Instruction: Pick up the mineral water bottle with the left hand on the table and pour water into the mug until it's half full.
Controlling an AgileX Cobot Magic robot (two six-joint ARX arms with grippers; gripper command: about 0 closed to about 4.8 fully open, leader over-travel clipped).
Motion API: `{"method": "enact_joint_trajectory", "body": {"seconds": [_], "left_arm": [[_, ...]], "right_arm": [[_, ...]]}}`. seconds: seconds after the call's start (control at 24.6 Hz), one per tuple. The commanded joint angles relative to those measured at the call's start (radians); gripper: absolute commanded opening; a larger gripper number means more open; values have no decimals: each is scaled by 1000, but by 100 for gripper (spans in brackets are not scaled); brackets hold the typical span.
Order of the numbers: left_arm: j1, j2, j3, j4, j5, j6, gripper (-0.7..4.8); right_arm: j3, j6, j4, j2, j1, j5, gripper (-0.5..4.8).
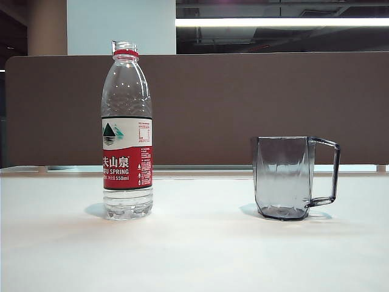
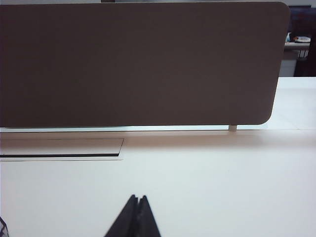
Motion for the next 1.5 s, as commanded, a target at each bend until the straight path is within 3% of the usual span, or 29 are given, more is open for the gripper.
{"method": "enact_joint_trajectory", "body": {"seconds": [0.04, 0.33, 0.49, 0.61, 0.69, 1.22, 1.5], "left_arm": [[-1, 69, 50, 4, 0, -44, -6], [-14, 275, 179, 6, 1, -76, -6], [-115, 412, 250, 25, 0, -82, -6], [-259, 525, 282, 51, 0, -77, -6], [-308, 550, 290, 48, 1, -71, -6], [-458, 569, 291, 43, 1, -57, -6], [-511, 615, 291, 50, 1, -51, -6]], "right_arm": [[85, 7, -13, 59, 1, 1, -9], [223, 8, -15, 210, 2, -37, -9], [279, 8, -14, 288, 4, -95, -9], [313, 8, -15, 333, 35, -96, -9], [327, 8, -15, 343, 60, -92, -9], [354, 43, -117, 355, 314, -65, -9], [354, 69, -288, 355, 519, -66, -9]]}}
